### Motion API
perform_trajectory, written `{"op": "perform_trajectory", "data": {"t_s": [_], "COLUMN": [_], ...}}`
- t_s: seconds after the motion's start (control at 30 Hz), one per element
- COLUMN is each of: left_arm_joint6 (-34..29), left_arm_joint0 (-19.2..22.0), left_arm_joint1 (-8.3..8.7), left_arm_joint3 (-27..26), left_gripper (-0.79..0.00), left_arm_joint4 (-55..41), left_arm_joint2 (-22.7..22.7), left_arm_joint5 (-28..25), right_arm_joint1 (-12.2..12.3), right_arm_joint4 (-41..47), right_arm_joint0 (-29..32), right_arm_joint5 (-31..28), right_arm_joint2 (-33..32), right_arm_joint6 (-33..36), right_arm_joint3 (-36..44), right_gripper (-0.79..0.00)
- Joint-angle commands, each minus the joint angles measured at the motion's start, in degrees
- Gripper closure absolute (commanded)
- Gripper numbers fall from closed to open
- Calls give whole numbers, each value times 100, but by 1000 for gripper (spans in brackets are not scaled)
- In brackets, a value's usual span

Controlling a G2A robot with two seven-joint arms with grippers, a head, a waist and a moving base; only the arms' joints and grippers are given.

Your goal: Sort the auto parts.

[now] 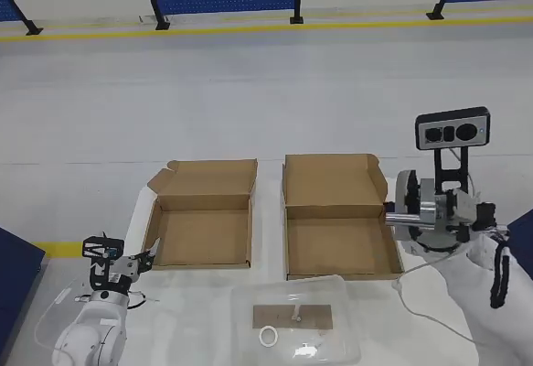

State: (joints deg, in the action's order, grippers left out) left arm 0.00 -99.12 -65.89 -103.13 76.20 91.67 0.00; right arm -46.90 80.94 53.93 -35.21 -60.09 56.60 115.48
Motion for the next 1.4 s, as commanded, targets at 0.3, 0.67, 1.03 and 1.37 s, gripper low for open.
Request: {"op": "perform_trajectory", "data": {"t_s": [0.3,0.67,1.03,1.37], "left_arm_joint6": [0,0,0,0], "left_arm_joint0": [0,0,0,0], "left_arm_joint1": [0,0,0,0], "left_arm_joint3": [0,0,0,0], "left_gripper": [-785,-785,-785,-785], "left_arm_joint4": [0,0,0,0], "left_arm_joint2": [0,0,0,0], "left_arm_joint5": [0,0,0,0], "right_arm_joint1": [-133,-407,-496,-583], "right_arm_joint4": [-231,906,-418,-960], "right_arm_joint0": [319,602,730,852], "right_arm_joint5": [168,-136,420,691], "right_arm_joint2": [-322,-464,-748,-937], "right_arm_joint6": [-266,82,9,-23], "right_arm_joint3": [245,187,30,83], "right_gripper": [0,0,0,0]}}
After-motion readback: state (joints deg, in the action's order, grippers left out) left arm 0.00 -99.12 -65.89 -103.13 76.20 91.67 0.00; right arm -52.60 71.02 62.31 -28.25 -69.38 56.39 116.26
